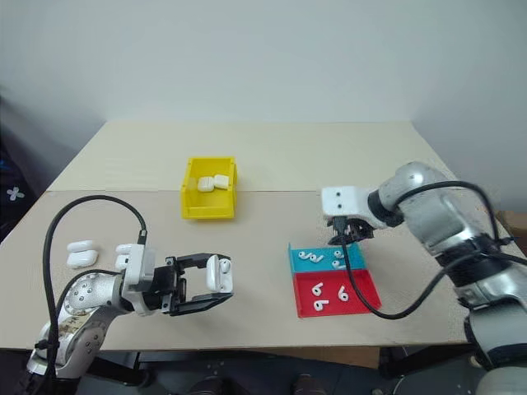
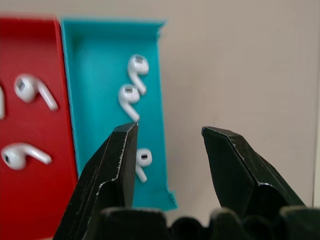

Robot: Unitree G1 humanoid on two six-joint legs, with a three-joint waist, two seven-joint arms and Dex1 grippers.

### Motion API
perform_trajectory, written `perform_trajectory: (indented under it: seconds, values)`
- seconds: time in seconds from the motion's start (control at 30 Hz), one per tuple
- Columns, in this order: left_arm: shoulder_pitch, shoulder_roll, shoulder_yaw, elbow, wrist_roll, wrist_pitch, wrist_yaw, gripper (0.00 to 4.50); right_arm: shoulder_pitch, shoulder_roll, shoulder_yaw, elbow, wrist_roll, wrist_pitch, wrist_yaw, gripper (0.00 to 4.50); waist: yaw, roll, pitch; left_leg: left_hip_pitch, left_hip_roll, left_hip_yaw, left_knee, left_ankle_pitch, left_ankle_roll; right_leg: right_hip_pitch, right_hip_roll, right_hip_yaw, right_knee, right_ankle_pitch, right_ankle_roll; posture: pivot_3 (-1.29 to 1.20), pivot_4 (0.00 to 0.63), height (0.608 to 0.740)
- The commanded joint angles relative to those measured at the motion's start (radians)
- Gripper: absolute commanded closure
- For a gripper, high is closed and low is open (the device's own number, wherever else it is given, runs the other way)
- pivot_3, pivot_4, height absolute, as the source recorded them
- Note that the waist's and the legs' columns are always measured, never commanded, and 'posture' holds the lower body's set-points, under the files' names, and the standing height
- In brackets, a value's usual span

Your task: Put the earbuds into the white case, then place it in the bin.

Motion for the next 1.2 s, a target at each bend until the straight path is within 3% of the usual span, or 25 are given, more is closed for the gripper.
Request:
perform_trajectory:
  seconds: [0.03, 0.43, 1.2]
  values:
    - [0.016, 0.003, 0.011, -0.062, -0.001, -0.018, 0.026, 1.7, -0.073, 0.02, 0.032, 0.095, -0.113, -0.147, 0.035, 1.98, 0.002, 0.0, 0.0, -0.001, 0.0, 0.0, 0.0, 0.0, 0.0, -0.001, 0.0, 0.0, 0.0, 0.004, 0.0, 0.0, 0.15, 0.74]
    - [0.047, 0.006, 0.006, -0.088, 0.009, -0.022, 0.06, 1.7, -0.15, 0.105, 0.068, 0.355, -0.258, -0.464, 0.146, 1.98, 0.004, 0.0, 0.0, -0.002, 0.0, 0.0, 0.0, -0.001, 0.001, -0.001, 0.0, -0.001, 0.0, 0.006, 0.001, 0.0, 0.15, 0.74]
    - [0.052, 0.022, 0.005, -0.098, 0.004, -0.017, 0.059, 1.7, -0.154, 0.191, 0.051, 0.536, -0.335, -0.624, 0.105, 1.98, 0.003, 0.001, 0.0, 0.0, 0.0, 0.0, 0.0, 0.0, 0.001, 0.0, 0.0, -0.001, 0.001, 0.006, 0.001, 0.0, 0.15, 0.74]
